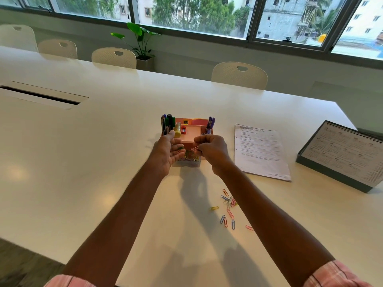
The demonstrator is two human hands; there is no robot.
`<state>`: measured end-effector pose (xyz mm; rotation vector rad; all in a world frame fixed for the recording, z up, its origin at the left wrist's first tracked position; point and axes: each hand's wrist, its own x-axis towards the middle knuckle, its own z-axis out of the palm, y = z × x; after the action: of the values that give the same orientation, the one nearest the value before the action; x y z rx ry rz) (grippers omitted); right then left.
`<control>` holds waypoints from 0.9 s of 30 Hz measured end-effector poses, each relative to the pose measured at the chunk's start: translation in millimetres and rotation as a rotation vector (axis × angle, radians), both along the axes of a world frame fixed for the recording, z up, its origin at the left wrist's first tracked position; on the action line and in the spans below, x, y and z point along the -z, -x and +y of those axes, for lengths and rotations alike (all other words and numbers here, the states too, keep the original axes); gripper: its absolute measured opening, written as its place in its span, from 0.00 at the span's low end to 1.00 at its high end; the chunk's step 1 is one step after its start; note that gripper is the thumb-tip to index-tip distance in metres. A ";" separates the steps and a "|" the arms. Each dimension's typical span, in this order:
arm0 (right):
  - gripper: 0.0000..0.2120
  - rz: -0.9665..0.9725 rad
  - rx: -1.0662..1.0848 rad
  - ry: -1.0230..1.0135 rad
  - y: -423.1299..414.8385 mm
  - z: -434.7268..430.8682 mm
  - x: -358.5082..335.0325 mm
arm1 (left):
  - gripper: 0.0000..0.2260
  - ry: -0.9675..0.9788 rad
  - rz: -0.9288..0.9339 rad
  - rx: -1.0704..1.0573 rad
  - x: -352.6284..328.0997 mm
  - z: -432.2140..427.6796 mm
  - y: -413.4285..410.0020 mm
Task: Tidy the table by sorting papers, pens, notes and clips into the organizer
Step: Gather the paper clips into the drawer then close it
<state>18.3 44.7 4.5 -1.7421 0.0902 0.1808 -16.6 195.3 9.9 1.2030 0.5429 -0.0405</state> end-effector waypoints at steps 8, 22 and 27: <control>0.18 -0.075 -0.075 0.086 0.9 -6.6 -2.0 | 0.25 0.003 -0.013 0.053 -2.5 -4.6 -1.2; 0.09 -0.264 -0.069 0.210 43.4 -62.7 18.3 | 0.12 -0.114 -0.250 0.150 4.2 -38.1 41.3; 0.10 -0.307 -0.200 0.510 75.2 -102.9 41.3 | 0.12 -0.354 -0.223 0.396 19.9 -53.4 72.3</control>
<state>-56.9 -58.2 -36.8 -2.2675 -0.2863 0.0328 -88.9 141.9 -10.1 1.6250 0.1103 -0.1499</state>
